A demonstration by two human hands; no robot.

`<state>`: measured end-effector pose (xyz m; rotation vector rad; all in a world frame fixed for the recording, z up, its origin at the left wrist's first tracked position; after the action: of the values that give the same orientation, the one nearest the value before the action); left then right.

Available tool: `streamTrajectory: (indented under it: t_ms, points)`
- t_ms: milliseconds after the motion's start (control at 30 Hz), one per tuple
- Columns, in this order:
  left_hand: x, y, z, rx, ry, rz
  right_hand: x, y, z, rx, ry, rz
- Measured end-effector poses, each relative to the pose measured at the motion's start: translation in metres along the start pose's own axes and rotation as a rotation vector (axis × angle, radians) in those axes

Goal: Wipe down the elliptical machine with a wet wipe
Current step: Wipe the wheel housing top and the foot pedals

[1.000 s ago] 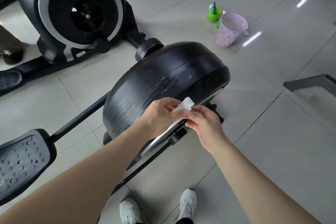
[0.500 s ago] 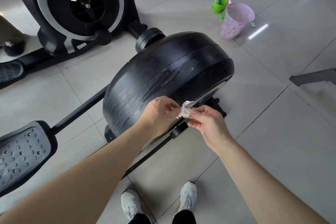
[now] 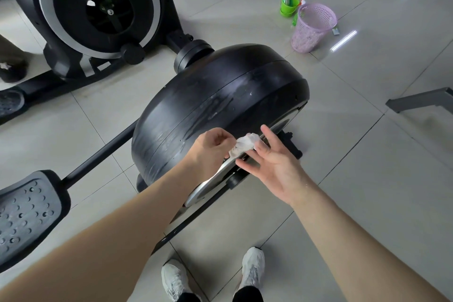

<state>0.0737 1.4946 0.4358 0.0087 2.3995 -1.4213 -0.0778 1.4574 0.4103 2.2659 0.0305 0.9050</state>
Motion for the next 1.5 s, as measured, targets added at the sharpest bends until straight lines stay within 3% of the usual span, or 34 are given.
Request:
streamTrajectory:
  t_ms: [100,167,300,400,533,633,700,767,900,933,1033,1067,1100,1200,1233,1300,1400,1467,1500]
  points:
    - [0.003,-0.005,0.003,0.006,0.011,0.007,0.004,-0.001,0.001,0.04,0.038,-0.146]
    - [0.003,-0.009,0.005,0.011,0.001,0.05,-0.002,0.008,0.005,0.014,-0.054,-0.263]
    - [0.002,-0.021,0.011,0.029,-0.044,0.084,-0.015,0.025,0.015,-0.001,-0.202,-0.189]
    - [-0.006,-0.026,0.02,0.018,-0.143,0.062,-0.019,0.063,0.028,-0.11,-0.335,-0.304]
    - [-0.028,-0.045,0.032,0.128,-0.348,0.441,-0.005,0.169,0.051,-0.492,-0.603,-0.986]
    - [-0.026,-0.056,0.042,0.161,-0.366,0.809,0.005,0.202,0.088,-0.617,-0.692,-1.345]
    - [-0.024,-0.055,0.048,0.125,-0.359,0.951,0.01,0.183,0.108,-0.651,-0.692,-1.524]
    - [-0.025,-0.05,0.052,0.111,-0.349,1.02,0.033,0.14,0.103,-0.776,-0.583,-1.587]
    - [-0.027,-0.041,0.057,0.102,-0.299,1.047,0.073,0.087,0.079,-0.931,-0.108,-1.722]
    - [-0.027,-0.042,0.058,0.109,-0.295,1.052,0.066,0.102,0.087,-0.929,-0.133,-1.749]
    - [-0.026,-0.043,0.062,0.124,-0.293,1.049,0.02,0.167,0.109,-0.831,-0.553,-1.64]
    - [-0.027,-0.044,0.063,0.124,-0.293,1.053,0.019,0.166,0.109,-0.801,-0.593,-1.608]
    - [-0.026,-0.044,0.064,0.119,-0.286,1.055,0.03,0.15,0.106,-0.805,-0.545,-1.617]
    - [-0.028,-0.042,0.063,0.115,-0.287,1.012,0.08,0.075,0.074,-0.844,-0.066,-1.763]
    - [-0.029,-0.041,0.062,0.123,-0.285,0.993,0.083,0.073,0.073,-0.834,0.019,-1.8]
    - [-0.03,-0.037,0.06,0.14,-0.276,0.957,0.071,0.109,0.091,-0.855,-0.117,-1.79]
    - [-0.045,-0.03,0.053,0.144,-0.332,0.849,0.041,0.164,0.12,-0.813,-0.55,-1.658]
    - [-0.065,-0.02,0.048,0.083,-0.415,0.766,0.06,0.135,0.118,-0.761,-0.516,-1.665]
    - [-0.073,-0.013,0.045,0.044,-0.453,0.724,0.08,0.106,0.11,-0.759,-0.391,-1.716]
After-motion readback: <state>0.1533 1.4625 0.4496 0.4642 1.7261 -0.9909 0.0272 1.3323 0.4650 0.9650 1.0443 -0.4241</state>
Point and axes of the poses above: each hand's wrist, its own z-axis towards the middle knuckle, its own x-axis out of the palm, y = z × x, the point moved 10 cm from there along z, towards the middle knuckle, and after that the axes turned 2 degrees about y, right-handed, at the moved point
